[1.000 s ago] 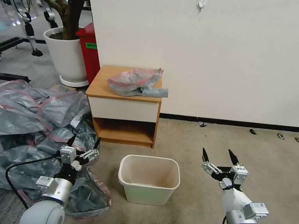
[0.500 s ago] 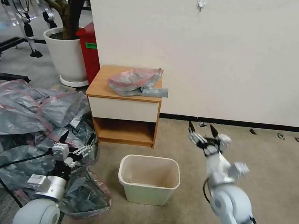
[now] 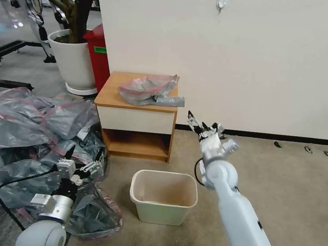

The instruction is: Pick up the garbage bag from the table and place it over the trash can.

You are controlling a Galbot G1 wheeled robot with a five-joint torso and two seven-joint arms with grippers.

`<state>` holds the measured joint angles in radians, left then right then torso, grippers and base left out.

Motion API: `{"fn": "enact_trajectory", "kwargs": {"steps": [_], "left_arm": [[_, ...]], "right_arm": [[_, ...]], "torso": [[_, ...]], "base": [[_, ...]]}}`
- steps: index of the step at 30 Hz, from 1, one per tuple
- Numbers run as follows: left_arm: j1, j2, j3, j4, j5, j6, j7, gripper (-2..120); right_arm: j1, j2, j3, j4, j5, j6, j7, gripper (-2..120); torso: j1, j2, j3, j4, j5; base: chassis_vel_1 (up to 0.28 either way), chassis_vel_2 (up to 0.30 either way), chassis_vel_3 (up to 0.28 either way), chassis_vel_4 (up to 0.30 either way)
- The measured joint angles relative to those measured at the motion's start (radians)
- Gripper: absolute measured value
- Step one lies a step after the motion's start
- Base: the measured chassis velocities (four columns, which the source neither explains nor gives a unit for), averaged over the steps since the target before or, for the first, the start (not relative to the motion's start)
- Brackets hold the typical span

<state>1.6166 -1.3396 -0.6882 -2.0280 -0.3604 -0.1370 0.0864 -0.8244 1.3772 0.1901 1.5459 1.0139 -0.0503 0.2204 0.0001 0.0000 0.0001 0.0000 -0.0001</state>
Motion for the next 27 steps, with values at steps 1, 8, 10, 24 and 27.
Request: {"fn": "enact_trajectory", "kwargs": {"steps": [1,8,10,24,27], "left_arm": [[0.000,0.000,0.000,0.000,0.000,0.000,0.000,100],[0.001,0.006,-0.005,0.008,-0.003,-0.010,0.001,100],[0.001,0.006,-0.003,0.011,-0.003,-0.012,0.001,100],[0.004,0.003,-0.007,0.015,-0.002,-0.013,0.001,100],[0.006,-0.004,-0.006,0.017,-0.001,-0.014,0.001,100]], "right_arm": [[0.000,0.000,0.000,0.000,0.000,0.000,0.000,100],[0.073,0.015,-0.019,-0.097,0.026,0.016,-0.033,100],[0.081,0.018,-0.021,-0.109,0.028,0.019,-0.040,100],[0.161,0.062,-0.053,-0.218,0.031,0.046,-0.103,100],[0.183,0.074,-0.057,-0.258,0.027,0.051,-0.117,100]], "torso": [[0.000,0.000,0.000,0.0000,0.0000],[0.000,0.000,0.000,-0.0001,0.0000],[0.000,0.000,0.000,-0.0001,0.0000],[0.000,0.000,0.000,0.0000,0.0001],[0.000,0.000,0.000,-0.0001,0.0001]], "base": [[0.000,0.000,0.000,0.000],[0.000,0.000,0.000,0.000],[0.000,0.000,0.000,0.000],[0.000,0.000,0.000,0.000],[0.000,0.000,0.000,0.000]]}}
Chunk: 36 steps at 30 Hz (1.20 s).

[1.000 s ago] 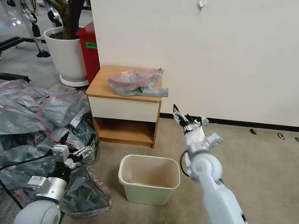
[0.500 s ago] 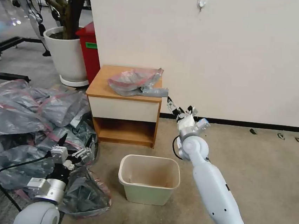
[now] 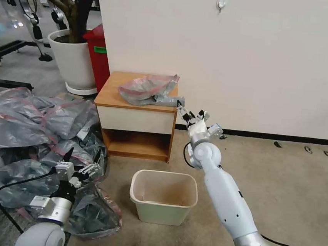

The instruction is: Pick up the garbage bag from the table and place it over the trash can.

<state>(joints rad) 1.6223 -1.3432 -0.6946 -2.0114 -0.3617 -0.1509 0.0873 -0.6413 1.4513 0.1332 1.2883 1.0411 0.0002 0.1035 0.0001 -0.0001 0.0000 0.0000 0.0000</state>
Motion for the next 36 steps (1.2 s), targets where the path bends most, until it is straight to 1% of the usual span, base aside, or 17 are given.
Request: {"fn": "enact_trajectory", "kwargs": {"steps": [5,10,12,13,15,17,18,19,21,22,23,24,26,27,31,32,36], "left_arm": [[0.001,-0.007,0.002,0.000,0.003,0.000,0.000,100],[0.000,-0.019,0.006,0.000,0.005,0.000,-0.001,100],[0.001,-0.024,0.008,-0.001,0.008,0.000,-0.001,100],[0.002,-0.028,0.010,-0.001,0.014,0.000,-0.001,100],[0.004,-0.031,0.011,-0.001,0.018,-0.001,-0.002,100],[0.006,-0.039,0.012,-0.001,0.022,-0.003,-0.002,100],[0.006,-0.039,0.012,-0.001,0.022,-0.003,-0.002,100],[0.007,-0.043,0.014,-0.001,0.024,-0.004,-0.002,100],[0.010,-0.051,0.020,0.000,0.031,-0.006,-0.002,100],[0.010,-0.051,0.020,0.000,0.031,-0.006,-0.002,100],[0.010,-0.053,0.021,0.001,0.032,-0.006,-0.002,100],[0.011,-0.056,0.024,0.002,0.035,-0.008,-0.002,100],[0.011,-0.056,0.025,0.006,0.037,-0.009,-0.002,100],[0.011,-0.056,0.025,0.006,0.037,-0.009,-0.002,100],[0.009,-0.050,0.023,0.007,0.037,-0.010,-0.002,100],[0.009,-0.050,0.023,0.007,0.037,-0.010,-0.002,100],[0.013,-0.045,0.019,0.013,0.037,-0.016,-0.002,100]], "right_arm": [[0.027,0.014,0.005,-0.053,-0.007,0.008,-0.024,99],[0.039,0.026,0.006,-0.081,-0.011,0.013,-0.042,96],[0.042,0.032,0.008,-0.084,-0.012,0.013,-0.045,93],[0.045,0.037,0.008,-0.087,-0.015,0.014,-0.047,89],[0.045,0.040,0.008,-0.090,-0.019,0.016,-0.049,87],[0.048,0.048,0.014,-0.092,-0.024,0.017,-0.051,76],[0.048,0.048,0.014,-0.092,-0.024,0.017,-0.051,76],[0.050,0.048,0.016,-0.093,-0.024,0.018,-0.051,72],[0.052,0.049,0.019,-0.097,-0.026,0.021,-0.053,61],[0.052,0.049,0.019,-0.097,-0.026,0.021,-0.053,61],[0.052,0.049,0.020,-0.097,-0.026,0.021,-0.053,58],[0.052,0.047,0.021,-0.095,-0.026,0.022,-0.053,51],[0.051,0.041,0.016,-0.091,-0.026,0.022,-0.053,43],[0.051,0.041,0.016,-0.091,-0.026,0.022,-0.053,43],[0.045,0.042,0.010,-0.090,-0.032,0.024,-0.055,25],[0.045,0.042,0.010,-0.090,-0.032,0.024,-0.055,25],[0.047,0.049,0.013,-0.096,-0.039,0.026,-0.057,6]], "torso": [[0.000,0.000,0.000,0.0000,0.0000],[0.000,0.000,0.000,0.0000,0.0000],[0.000,0.000,0.000,0.0001,0.0000],[0.000,0.000,0.000,0.0001,0.0000],[0.000,0.000,0.000,0.0001,0.0000],[0.000,0.000,0.000,0.0001,0.0001],[0.000,0.000,0.000,0.0001,0.0001],[0.000,0.000,0.000,0.0001,0.0000],[0.000,0.000,0.000,0.0000,0.0001],[0.000,0.000,0.000,0.0000,0.0001],[0.000,0.000,0.000,0.0000,0.0001],[0.000,0.000,0.000,0.0001,0.0000],[0.000,0.000,0.000,0.0000,0.0001],[0.000,0.000,0.000,0.0000,0.0001],[0.000,0.000,0.000,0.0000,0.0000],[0.000,0.000,0.000,0.0000,0.0000],[0.000,0.000,0.000,0.0000,0.0000]], "base": [[0.000,0.000,0.000,0.000],[0.000,0.000,0.000,0.000],[0.000,0.000,0.000,0.000],[0.000,0.000,0.000,0.000],[0.000,0.000,0.000,0.000],[0.000,0.000,0.000,0.000],[0.000,0.000,0.000,0.000],[0.000,0.000,0.000,0.000],[0.000,0.000,0.000,0.000],[0.000,0.000,0.000,0.000],[0.000,0.000,0.000,0.000],[0.000,0.000,0.000,0.000],[0.000,0.000,0.000,0.000],[0.000,0.000,0.000,0.000],[0.000,0.000,0.000,0.000],[0.000,0.000,0.000,0.000],[0.000,0.000,0.000,0.000]]}}
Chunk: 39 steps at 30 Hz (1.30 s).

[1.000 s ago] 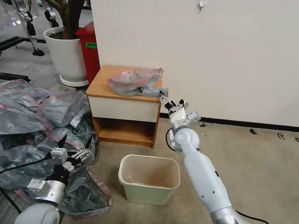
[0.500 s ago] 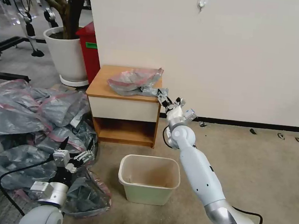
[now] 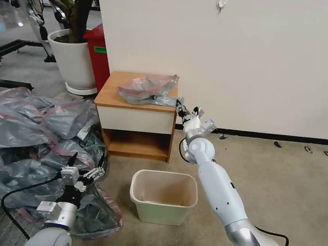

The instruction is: Pick up the garbage bag from the table and place it over the trash can.

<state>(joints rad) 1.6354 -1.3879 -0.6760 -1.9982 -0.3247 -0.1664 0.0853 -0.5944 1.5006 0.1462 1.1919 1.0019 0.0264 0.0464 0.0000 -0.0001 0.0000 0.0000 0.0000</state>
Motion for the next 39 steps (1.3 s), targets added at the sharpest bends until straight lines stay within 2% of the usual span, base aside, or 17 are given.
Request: {"fn": "enact_trajectory", "kwargs": {"steps": [3,15,21,30,32,33,39], "left_arm": [[0.000,0.000,0.000,0.002,0.000,-0.001,0.000,100],[-0.004,0.000,0.004,0.008,0.000,-0.001,0.000,100],[-0.007,0.004,0.003,0.013,-0.001,-0.002,0.000,100],[-0.016,0.014,-0.006,0.021,-0.009,-0.002,-0.001,100],[-0.016,0.018,-0.014,0.022,-0.018,-0.002,-0.002,100],[-0.016,0.018,-0.014,0.022,-0.018,-0.002,-0.002,100],[-0.019,0.018,-0.020,0.024,-0.025,-0.002,-0.006,100]], "right_arm": [[0.002,0.002,0.001,0.000,-0.003,0.000,0.000,0],[-0.014,-0.016,-0.005,0.042,-0.010,0.003,0.001,0],[-0.078,-0.060,-0.024,0.168,0.002,0.000,0.026,0],[-0.197,-0.126,-0.050,0.326,0.012,-0.053,0.061,0],[-0.262,-0.151,-0.055,0.414,0.007,-0.082,0.074,0],[-0.262,-0.151,-0.055,0.414,0.007,-0.082,0.074,0],[-0.429,-0.224,-0.075,0.610,-0.021,-0.136,0.103,0]], "torso": [[0.000,0.000,0.000,0.0000,0.0000],[0.000,0.000,0.000,0.0000,0.0000],[0.000,0.000,0.000,0.0000,0.0000],[0.000,0.000,0.000,0.0001,0.0000],[0.000,0.000,0.000,0.0001,0.0002],[0.000,0.000,0.000,0.0001,0.0002],[0.000,0.000,0.000,0.0000,0.0000]], "base": [[0.000,0.000,0.000,0.000],[0.000,0.000,0.000,0.000],[0.000,0.000,0.000,0.000],[0.000,0.000,0.000,0.000],[0.000,0.000,0.000,0.000],[0.000,0.000,0.000,0.000],[0.000,0.000,0.000,0.000]]}}
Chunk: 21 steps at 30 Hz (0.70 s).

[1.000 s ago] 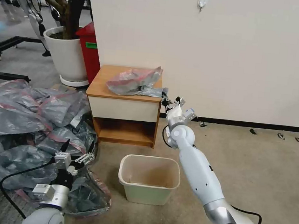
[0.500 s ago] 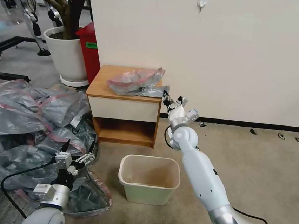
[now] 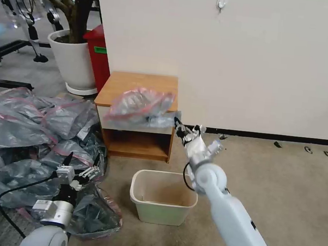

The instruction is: Pick up the garbage bag from the table and place it over the trash can.

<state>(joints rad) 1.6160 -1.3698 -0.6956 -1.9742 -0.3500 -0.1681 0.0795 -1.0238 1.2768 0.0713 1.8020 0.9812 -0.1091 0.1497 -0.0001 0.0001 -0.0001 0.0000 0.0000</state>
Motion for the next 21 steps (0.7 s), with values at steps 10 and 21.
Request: {"fn": "enact_trajectory", "kwargs": {"steps": [10,21], "left_arm": [[0.002,0.001,-0.030,-0.018,-0.056,0.001,-0.020,100],[0.003,0.015,-0.037,-0.027,-0.077,0.007,-0.024,100]], "right_arm": [[-0.218,-0.147,-0.036,0.124,-0.084,-0.042,-0.012,0],[-0.328,-0.264,-0.019,0.138,-0.146,-0.083,-0.086,0]], "torso": [[0.000,0.000,0.000,-0.0001,0.0001],[0.000,0.000,0.000,0.0000,0.0001]], "base": [[0.000,0.000,0.000,0.000],[0.000,0.000,0.000,0.000]]}}
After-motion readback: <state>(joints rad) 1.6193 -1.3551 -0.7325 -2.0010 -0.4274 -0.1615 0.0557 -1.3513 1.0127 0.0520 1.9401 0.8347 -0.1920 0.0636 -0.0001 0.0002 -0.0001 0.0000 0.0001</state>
